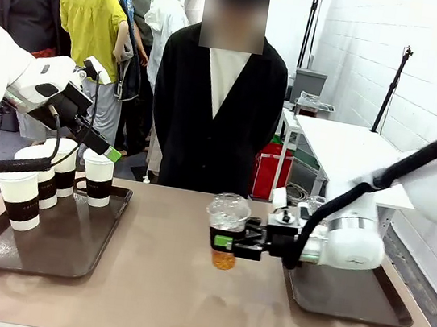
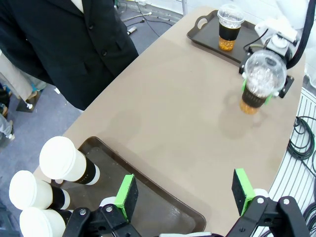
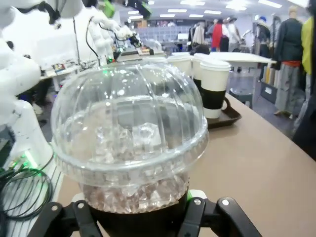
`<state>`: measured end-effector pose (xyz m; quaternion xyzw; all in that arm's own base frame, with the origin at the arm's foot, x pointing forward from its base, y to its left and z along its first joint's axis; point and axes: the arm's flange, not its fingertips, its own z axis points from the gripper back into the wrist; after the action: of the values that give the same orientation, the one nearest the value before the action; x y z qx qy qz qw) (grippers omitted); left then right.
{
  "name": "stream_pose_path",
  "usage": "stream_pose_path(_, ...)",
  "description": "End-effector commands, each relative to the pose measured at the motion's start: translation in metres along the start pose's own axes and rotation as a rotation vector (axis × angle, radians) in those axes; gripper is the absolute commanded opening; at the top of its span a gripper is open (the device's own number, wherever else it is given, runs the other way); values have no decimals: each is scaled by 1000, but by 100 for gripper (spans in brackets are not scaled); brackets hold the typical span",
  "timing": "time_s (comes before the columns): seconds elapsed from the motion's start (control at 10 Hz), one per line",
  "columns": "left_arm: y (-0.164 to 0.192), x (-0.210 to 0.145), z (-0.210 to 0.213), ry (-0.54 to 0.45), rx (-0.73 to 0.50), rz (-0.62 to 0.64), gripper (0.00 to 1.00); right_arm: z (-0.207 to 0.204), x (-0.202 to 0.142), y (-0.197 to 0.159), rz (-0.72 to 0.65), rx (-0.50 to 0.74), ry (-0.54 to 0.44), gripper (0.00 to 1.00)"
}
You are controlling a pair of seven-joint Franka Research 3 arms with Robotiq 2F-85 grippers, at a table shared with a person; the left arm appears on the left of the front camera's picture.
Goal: Distribute the coffee onto the tray.
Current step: Pick up another iced Americano from the middle of the table and place it on the right Handle tray.
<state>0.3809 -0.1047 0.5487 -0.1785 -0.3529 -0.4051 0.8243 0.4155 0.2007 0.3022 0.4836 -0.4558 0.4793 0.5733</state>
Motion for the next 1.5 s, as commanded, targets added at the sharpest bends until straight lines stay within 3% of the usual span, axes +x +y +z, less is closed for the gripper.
stream_pose_path(0.0, 1, -1, 0, 0, -9, 4, 100, 37, 14, 5, -23, -31, -20, 61)
stream_pose_path(0.8, 1, -1, 0, 0, -9, 4, 100, 179, -14, -10, -67, -187, -52, 61)
stream_pose_path(1.4, 1, -1, 0, 0, -9, 4, 100, 213, -55, -23, 4, -248, -109, 61)
